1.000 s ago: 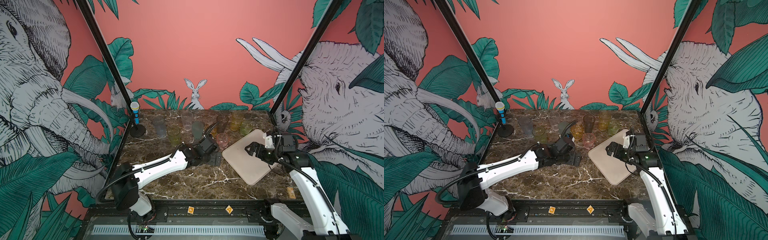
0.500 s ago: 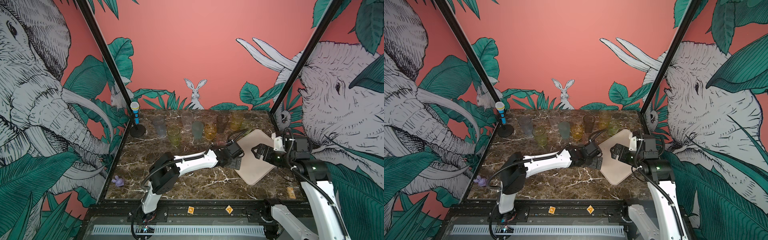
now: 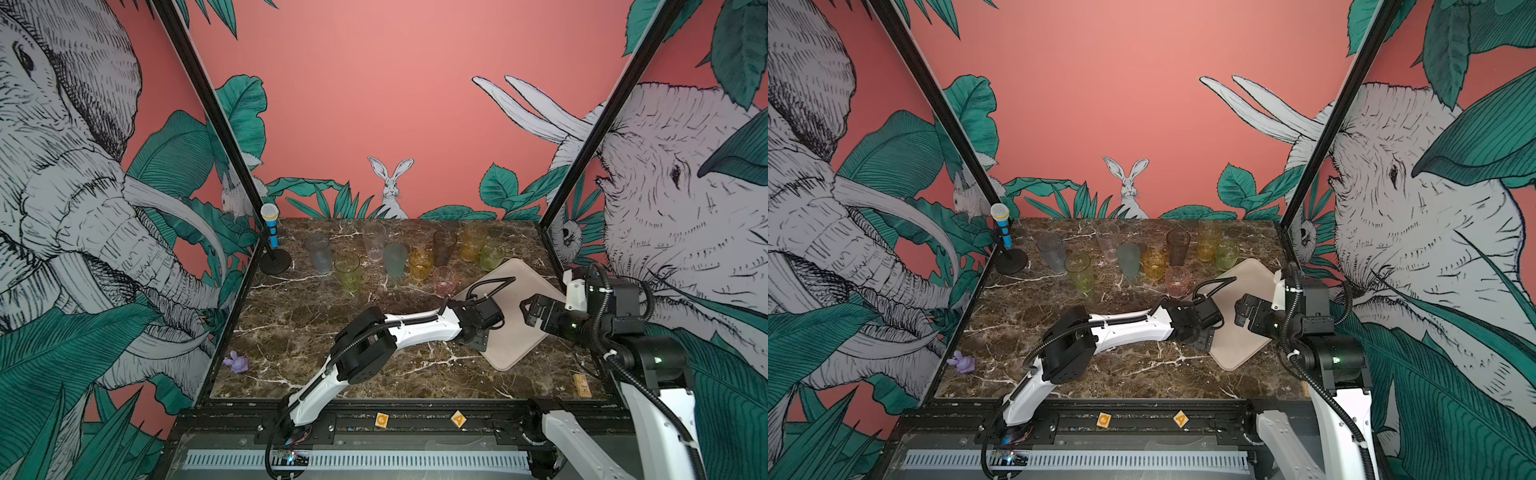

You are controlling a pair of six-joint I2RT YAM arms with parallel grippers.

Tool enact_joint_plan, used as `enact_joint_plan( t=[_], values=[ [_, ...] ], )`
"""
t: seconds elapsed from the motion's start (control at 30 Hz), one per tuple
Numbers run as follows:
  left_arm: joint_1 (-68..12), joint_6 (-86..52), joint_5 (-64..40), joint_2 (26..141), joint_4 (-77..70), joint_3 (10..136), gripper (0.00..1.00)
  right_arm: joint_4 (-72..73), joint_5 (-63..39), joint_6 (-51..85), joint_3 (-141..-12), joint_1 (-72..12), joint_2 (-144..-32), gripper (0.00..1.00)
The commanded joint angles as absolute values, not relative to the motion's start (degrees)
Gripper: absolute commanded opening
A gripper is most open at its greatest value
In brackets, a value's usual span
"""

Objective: Place the glasses into the tray
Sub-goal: Move the tray to the center of the table.

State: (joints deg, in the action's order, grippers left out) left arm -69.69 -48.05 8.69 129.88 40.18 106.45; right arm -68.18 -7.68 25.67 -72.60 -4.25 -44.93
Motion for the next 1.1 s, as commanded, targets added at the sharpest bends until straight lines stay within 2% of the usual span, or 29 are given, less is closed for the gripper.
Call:
enact_joint_plan(
  t=[0.0, 0.13, 0.27, 0.47, 0.63, 1.07],
  values=[
    [-69.9, -49.9, 8.4, 130.2, 43.0, 108.5, 0.82, -68.6, -6.9, 25.1, -72.7, -4.5, -44.9, 0.99],
    [-70.0, -49.8, 8.7, 130.6, 43.1, 108.4, 0.77, -68.0, -8.3, 25.3, -72.1, -4.5, -45.1, 0.99],
    [-69.8, -49.7, 8.5, 131.5, 43.3, 109.0, 0.79, -67.7, -9.3, 25.6, -71.5, -4.5, -45.0, 0.99],
    [-69.7, -49.4, 8.6, 133.1, 44.8, 111.0, 0.75, -67.4, -10.3, 25.8, -71.2, -4.5, -44.9, 0.99],
    [-69.5, -49.7, 8.2, 133.7, 44.8, 111.0, 0.65, -67.4, -10.9, 25.9, -71.0, -4.5, -44.8, 0.99],
    [-68.6, -50.2, 9.3, 130.9, 44.0, 105.8, 0.49, -66.8, -12.7, 25.8, -70.1, -4.5, -44.7, 0.99]
  ],
)
